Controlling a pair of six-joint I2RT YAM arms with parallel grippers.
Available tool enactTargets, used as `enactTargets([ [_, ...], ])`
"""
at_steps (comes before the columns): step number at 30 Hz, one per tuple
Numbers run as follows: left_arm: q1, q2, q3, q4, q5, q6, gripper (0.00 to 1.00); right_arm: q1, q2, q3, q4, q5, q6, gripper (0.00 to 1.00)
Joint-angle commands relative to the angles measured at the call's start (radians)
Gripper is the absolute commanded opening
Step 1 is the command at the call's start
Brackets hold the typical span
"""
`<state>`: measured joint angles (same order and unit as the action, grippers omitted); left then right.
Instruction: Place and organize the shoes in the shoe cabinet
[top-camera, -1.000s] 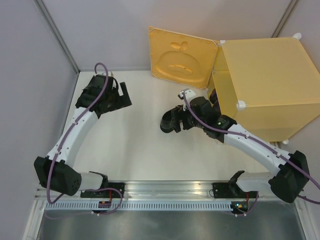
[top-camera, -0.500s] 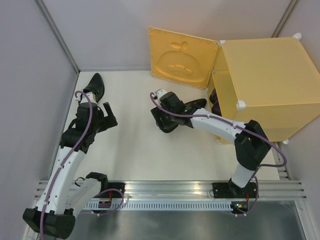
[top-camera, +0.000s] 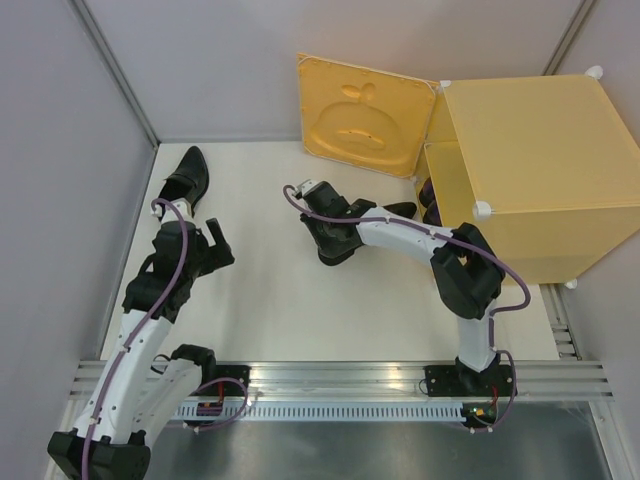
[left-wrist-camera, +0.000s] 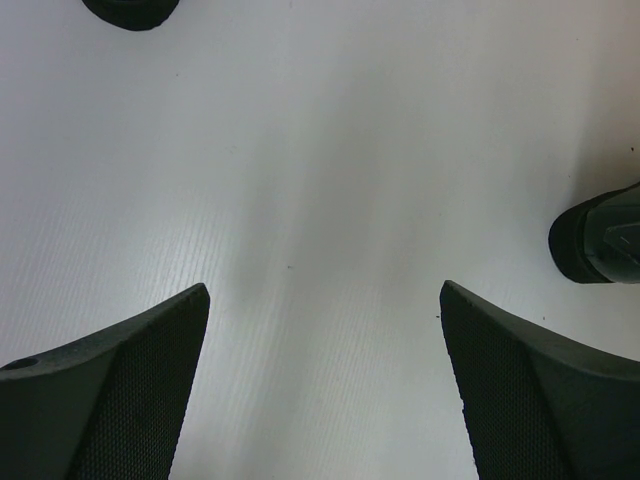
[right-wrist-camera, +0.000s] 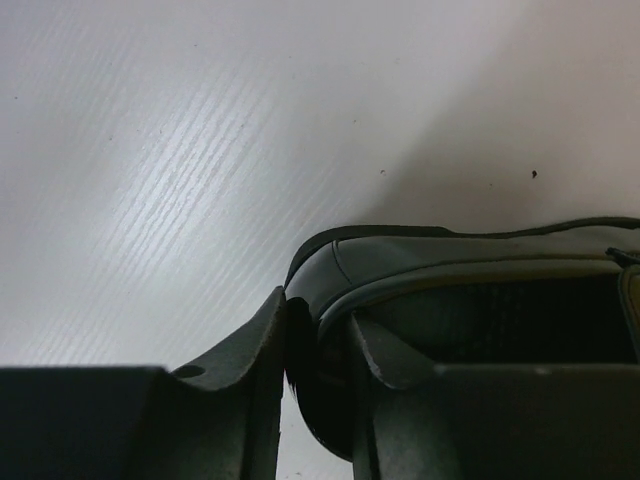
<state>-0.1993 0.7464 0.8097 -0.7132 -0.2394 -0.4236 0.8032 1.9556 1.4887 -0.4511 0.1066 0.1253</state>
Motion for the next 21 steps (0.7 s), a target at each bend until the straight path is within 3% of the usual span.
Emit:
enactTargets([
  [1, 0.001, -0.001, -0.001, 0.043, -0.018, 0.037, 0.98, 0.01, 0.039, 0.024, 0.009, -0.021, 0.005, 0.25],
  [7, 0.001, -0.005, -0.003, 0.043, -0.017, 0.037, 0.98, 0.01, -0.021, 0.045, -0.033, -0.035, -0.004, 0.01],
  [21, 0.001, 0.002, -0.007, 0.043, -0.021, 0.04, 0.98, -0.064, -0.222, 0.318, -0.245, -0.103, -0.052, 0.01],
])
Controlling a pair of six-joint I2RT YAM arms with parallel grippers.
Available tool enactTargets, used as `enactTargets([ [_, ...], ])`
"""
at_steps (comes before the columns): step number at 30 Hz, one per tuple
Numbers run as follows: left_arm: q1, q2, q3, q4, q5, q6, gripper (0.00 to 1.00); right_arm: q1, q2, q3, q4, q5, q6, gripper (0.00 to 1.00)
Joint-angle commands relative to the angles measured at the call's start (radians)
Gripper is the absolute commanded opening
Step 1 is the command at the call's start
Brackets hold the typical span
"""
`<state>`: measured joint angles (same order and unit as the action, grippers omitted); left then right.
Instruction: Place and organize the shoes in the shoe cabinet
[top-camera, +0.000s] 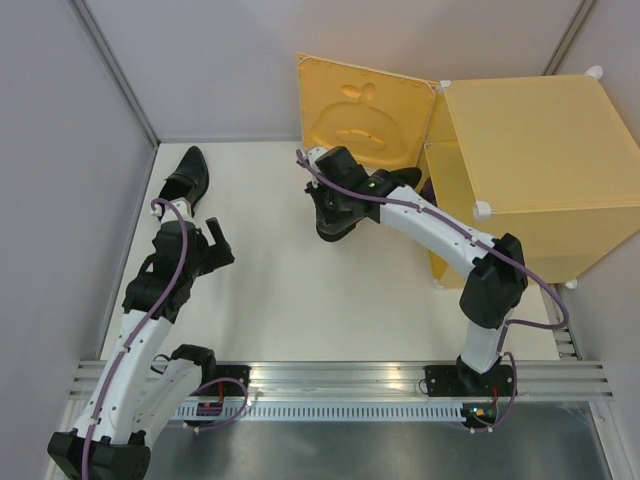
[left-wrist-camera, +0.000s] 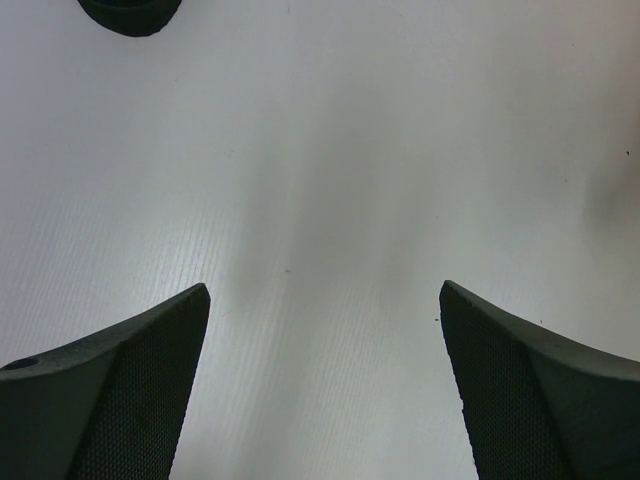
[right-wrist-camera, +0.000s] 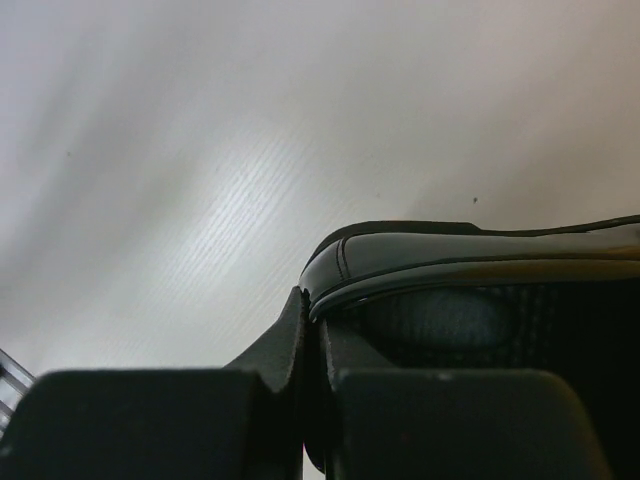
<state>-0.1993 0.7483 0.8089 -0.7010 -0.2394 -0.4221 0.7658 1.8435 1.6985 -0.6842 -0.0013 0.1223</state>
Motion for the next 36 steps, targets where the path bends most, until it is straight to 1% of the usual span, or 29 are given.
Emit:
enactTargets([
  [1, 0.001, 0.002, -0.007, 0.032, -0.021, 0.039, 0.98, -0.033, -0.124, 0.119, -0.023, 0.004, -0.05, 0.01],
  [2, 0.001, 0.003, -0.007, 0.032, -0.021, 0.037, 0.98, -0.051, -0.128, 0.127, -0.026, -0.035, -0.049, 0.01],
  [4, 0.001, 0.002, -0.007, 0.031, -0.023, 0.039, 0.98, -0.075, -0.144, 0.142, -0.028, -0.052, -0.05, 0.01],
  [10, 0.001, 0.01, -0.008, 0.032, -0.02, 0.039, 0.98, -0.236, -0.152, 0.154, -0.02, -0.106, -0.075, 0.01],
  [11, 0.001, 0.011, -0.008, 0.031, -0.02, 0.04, 0.98, -0.276, -0.139, 0.159, -0.023, -0.118, -0.085, 0.0],
  [13, 0.001, 0.013, -0.007, 0.031, -0.02, 0.04, 0.98, -0.313, -0.125, 0.176, -0.025, -0.138, -0.096, 0.01],
  [16, 0.001, 0.013, -0.008, 0.032, -0.018, 0.04, 0.98, -0.396, -0.095, 0.196, -0.023, -0.137, -0.11, 0.01],
  [20, 0.001, 0.019, -0.008, 0.034, -0.014, 0.04, 0.97, -0.46, -0.055, 0.259, -0.029, -0.135, -0.115, 0.01],
  [23, 0.001, 0.025, -0.005, 0.032, -0.011, 0.04, 0.97, -0.485, -0.027, 0.306, -0.048, -0.103, -0.113, 0.01],
  [24, 0.001, 0.023, -0.007, 0.032, -0.009, 0.04, 0.97, -0.485, -0.017, 0.317, -0.058, -0.091, -0.15, 0.01],
  [31, 0.001, 0.029, -0.008, 0.034, -0.005, 0.04, 0.97, -0.491, -0.001, 0.339, -0.071, 0.05, -0.203, 0.03],
  [34, 0.001, 0.031, -0.007, 0.032, -0.003, 0.042, 0.97, -0.493, 0.002, 0.339, -0.069, 0.105, -0.219, 0.06],
  [35, 0.001, 0.033, -0.008, 0.034, -0.003, 0.042, 0.97, -0.493, 0.003, 0.339, -0.067, 0.118, -0.225, 0.09],
  [36, 0.001, 0.034, -0.008, 0.034, -0.001, 0.043, 0.97, -0.493, 0.003, 0.337, -0.063, 0.129, -0.228, 0.1],
])
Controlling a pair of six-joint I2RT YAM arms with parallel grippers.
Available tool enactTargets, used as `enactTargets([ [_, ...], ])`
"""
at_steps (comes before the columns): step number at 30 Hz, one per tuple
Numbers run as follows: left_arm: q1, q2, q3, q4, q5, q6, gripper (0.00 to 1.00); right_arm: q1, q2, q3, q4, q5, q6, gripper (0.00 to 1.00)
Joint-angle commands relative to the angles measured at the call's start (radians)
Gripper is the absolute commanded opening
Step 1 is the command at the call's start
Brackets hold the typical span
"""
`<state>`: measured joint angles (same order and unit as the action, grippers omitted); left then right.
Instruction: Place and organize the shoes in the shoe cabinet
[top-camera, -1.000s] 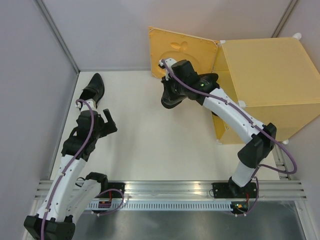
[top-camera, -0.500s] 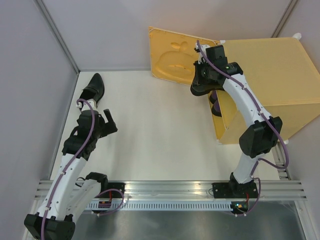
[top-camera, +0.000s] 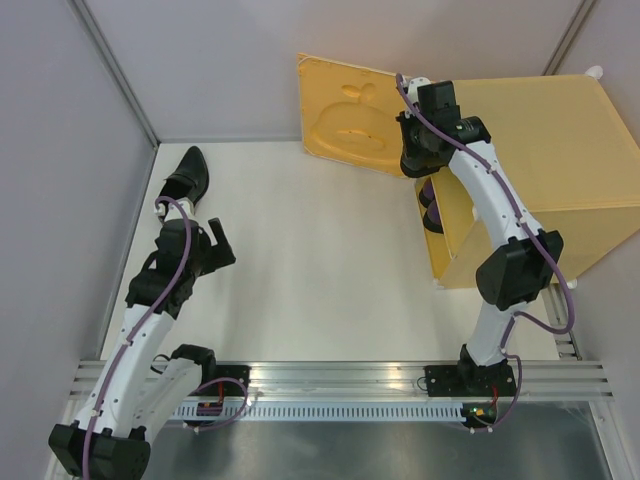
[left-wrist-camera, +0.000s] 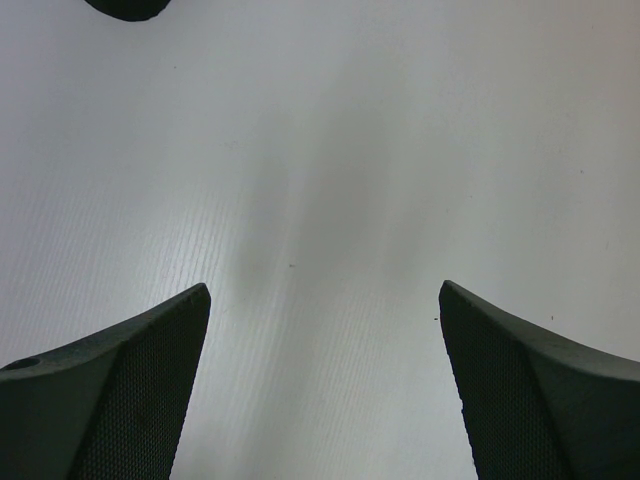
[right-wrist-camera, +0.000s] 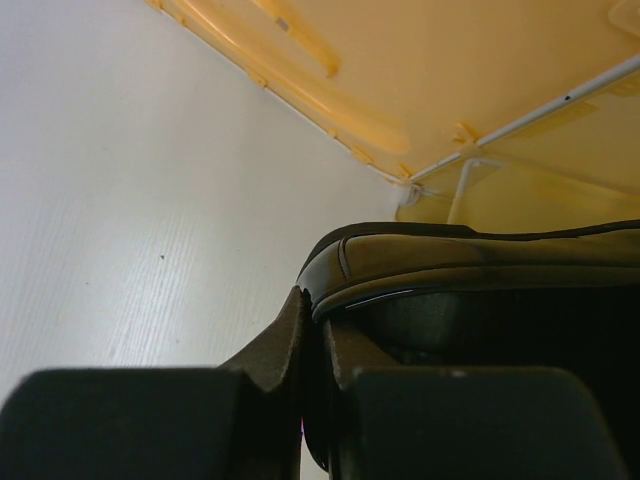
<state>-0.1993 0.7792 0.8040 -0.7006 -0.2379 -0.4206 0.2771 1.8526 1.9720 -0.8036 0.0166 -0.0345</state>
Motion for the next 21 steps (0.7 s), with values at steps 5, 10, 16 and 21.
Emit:
enactTargets([
  [5, 0.001, 0.005, -0.003, 0.033, -0.001, 0.042, 0.97, -0.004, 0.003, 0.059, 0.07, 0.195, -0.093, 0.11],
  [10, 0.001, 0.006, -0.003, 0.033, -0.001, 0.042, 0.97, -0.004, 0.005, 0.044, 0.096, 0.266, -0.122, 0.11],
  [16, 0.001, 0.011, -0.003, 0.035, 0.002, 0.043, 0.97, -0.004, 0.0, 0.007, 0.138, 0.338, -0.151, 0.18],
  [21, 0.001, 0.012, -0.003, 0.035, 0.003, 0.042, 0.97, -0.004, 0.007, -0.018, 0.161, 0.39, -0.162, 0.25],
])
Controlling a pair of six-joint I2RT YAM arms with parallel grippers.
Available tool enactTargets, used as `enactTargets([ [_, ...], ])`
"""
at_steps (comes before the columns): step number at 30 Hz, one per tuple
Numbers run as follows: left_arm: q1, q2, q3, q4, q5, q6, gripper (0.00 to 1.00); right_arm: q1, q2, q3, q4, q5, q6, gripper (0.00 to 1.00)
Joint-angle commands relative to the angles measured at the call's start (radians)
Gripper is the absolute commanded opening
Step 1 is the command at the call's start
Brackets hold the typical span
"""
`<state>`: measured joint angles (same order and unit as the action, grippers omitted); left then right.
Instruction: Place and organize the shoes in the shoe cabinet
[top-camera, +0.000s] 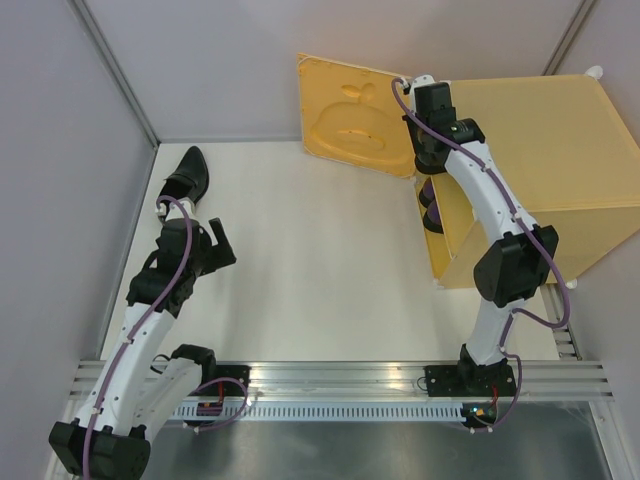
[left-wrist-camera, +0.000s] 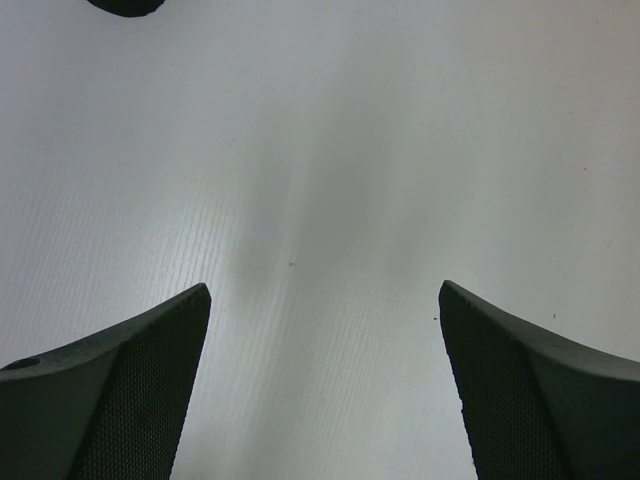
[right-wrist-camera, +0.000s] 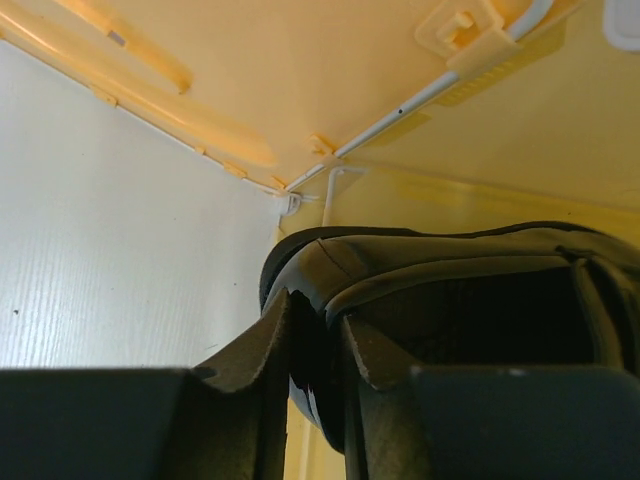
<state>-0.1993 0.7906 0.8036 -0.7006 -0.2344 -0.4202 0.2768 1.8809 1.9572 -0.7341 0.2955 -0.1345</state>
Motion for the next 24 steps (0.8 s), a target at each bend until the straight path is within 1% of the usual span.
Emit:
enactTargets([
  [1, 0.001, 0.001, -0.003, 0.035, 0.0, 0.043, 0.97, -0.002, -0.022, -0.009, 0.096, 0.117, -0.062, 0.26],
  [11, 0.001, 0.004, -0.003, 0.035, 0.004, 0.043, 0.97, -0.004, -0.042, -0.049, 0.119, 0.12, -0.033, 0.28],
  [12, 0.001, 0.004, -0.001, 0.035, 0.004, 0.044, 0.97, -0.004, -0.051, -0.052, 0.122, 0.117, -0.028, 0.32],
  [14, 0.001, 0.006, -0.003, 0.035, 0.006, 0.044, 0.97, -0.002, -0.06, -0.053, 0.121, 0.096, -0.019, 0.46],
  [15, 0.001, 0.006, -0.003, 0.033, 0.007, 0.044, 0.97, -0.002, -0.06, -0.053, 0.119, 0.088, -0.014, 0.46],
  [16, 0.001, 0.006, -0.001, 0.035, 0.007, 0.046, 0.97, -0.004, -0.069, -0.055, 0.119, 0.077, -0.011, 0.52],
  [17, 0.001, 0.006, -0.003, 0.033, 0.007, 0.044, 0.97, -0.002, -0.074, -0.058, 0.122, 0.056, -0.007, 0.54],
  [18, 0.001, 0.004, -0.003, 0.035, 0.007, 0.046, 0.97, -0.002, -0.078, -0.058, 0.122, 0.045, -0.001, 0.6],
  [24, 0.001, 0.004, -0.003, 0.033, 0.007, 0.046, 0.97, 0.004, -0.121, -0.064, 0.137, 0.008, 0.01, 0.73],
])
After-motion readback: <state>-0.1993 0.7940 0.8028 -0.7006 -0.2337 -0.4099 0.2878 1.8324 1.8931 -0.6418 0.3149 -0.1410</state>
